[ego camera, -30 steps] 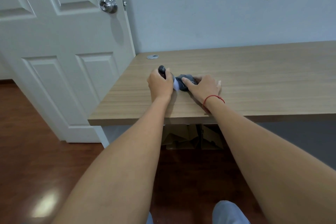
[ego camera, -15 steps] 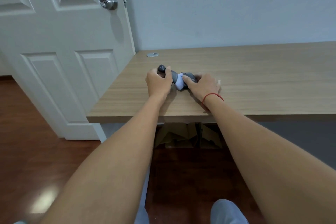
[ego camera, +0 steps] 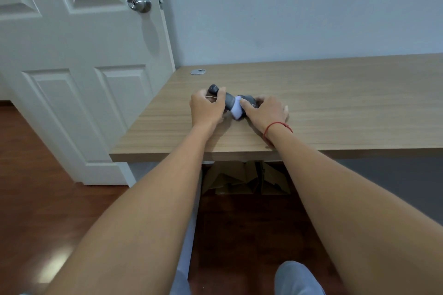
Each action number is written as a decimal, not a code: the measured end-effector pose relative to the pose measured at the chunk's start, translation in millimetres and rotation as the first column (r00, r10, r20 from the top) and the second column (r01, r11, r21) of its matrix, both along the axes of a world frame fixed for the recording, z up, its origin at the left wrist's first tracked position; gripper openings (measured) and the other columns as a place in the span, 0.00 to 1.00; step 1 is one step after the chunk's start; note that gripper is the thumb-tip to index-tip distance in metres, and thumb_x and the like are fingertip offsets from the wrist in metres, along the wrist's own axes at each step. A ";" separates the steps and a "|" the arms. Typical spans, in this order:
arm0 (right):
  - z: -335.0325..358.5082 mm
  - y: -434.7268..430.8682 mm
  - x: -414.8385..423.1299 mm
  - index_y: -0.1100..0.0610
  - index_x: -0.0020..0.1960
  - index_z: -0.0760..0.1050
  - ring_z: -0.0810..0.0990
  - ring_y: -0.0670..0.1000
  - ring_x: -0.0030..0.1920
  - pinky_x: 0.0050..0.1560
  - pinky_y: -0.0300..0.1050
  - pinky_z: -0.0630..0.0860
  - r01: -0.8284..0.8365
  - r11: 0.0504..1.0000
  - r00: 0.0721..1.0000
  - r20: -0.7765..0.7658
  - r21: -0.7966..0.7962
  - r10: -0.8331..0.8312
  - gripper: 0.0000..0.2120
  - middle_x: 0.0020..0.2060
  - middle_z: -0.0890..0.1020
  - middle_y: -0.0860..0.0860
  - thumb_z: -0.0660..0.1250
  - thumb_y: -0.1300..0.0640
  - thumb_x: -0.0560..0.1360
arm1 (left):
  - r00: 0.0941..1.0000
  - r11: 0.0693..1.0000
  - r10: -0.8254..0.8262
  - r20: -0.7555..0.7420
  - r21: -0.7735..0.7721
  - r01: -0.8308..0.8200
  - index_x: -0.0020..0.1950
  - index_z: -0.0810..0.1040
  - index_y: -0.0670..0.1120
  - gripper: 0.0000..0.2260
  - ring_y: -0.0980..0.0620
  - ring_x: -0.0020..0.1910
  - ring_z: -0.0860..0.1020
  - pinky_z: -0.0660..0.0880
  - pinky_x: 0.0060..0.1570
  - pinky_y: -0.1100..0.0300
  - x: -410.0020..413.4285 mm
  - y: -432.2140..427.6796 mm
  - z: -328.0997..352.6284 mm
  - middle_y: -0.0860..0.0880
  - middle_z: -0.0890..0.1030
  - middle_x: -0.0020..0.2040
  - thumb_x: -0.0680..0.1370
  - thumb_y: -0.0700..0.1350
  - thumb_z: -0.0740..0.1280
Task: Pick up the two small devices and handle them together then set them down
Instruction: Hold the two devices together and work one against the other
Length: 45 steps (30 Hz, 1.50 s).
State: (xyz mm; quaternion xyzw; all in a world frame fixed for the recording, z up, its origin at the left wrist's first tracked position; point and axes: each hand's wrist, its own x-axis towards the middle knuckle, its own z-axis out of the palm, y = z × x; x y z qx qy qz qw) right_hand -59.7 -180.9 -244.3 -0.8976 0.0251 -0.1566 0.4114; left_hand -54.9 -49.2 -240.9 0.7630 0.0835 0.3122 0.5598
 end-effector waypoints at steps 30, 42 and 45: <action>-1.2 0.6 -0.5 0.46 0.64 0.73 0.77 0.53 0.61 0.74 0.61 0.57 -0.198 0.968 0.978 0.039 -0.155 0.206 0.25 0.57 0.82 0.48 0.72 0.42 0.69 | 0.979 0.963 0.112 0.173 0.225 -0.150 0.48 0.75 0.40 0.09 0.44 0.43 0.78 0.67 0.39 0.62 -0.6 -5.1 -0.8 0.43 0.81 0.42 0.78 0.46 0.64; -2.2 0.5 -3.0 0.48 0.67 0.71 0.76 0.53 0.63 0.75 0.61 0.55 -0.209 0.960 0.972 0.065 -0.185 0.224 0.26 0.60 0.81 0.48 0.72 0.45 0.71 | 0.969 0.969 0.172 0.179 0.149 -0.199 0.46 0.73 0.40 0.09 0.47 0.39 0.74 0.68 0.40 0.58 -0.9 -1.3 0.7 0.45 0.78 0.39 0.79 0.46 0.62; 0.9 -0.3 -3.1 0.48 0.67 0.71 0.76 0.53 0.63 0.73 0.61 0.59 -0.233 0.955 0.966 0.075 -0.181 0.249 0.26 0.60 0.81 0.48 0.72 0.48 0.71 | 0.969 0.985 0.081 0.232 0.130 -0.114 0.47 0.74 0.40 0.10 0.46 0.41 0.77 0.68 0.40 0.61 -0.6 -4.8 3.1 0.46 0.79 0.40 0.79 0.47 0.63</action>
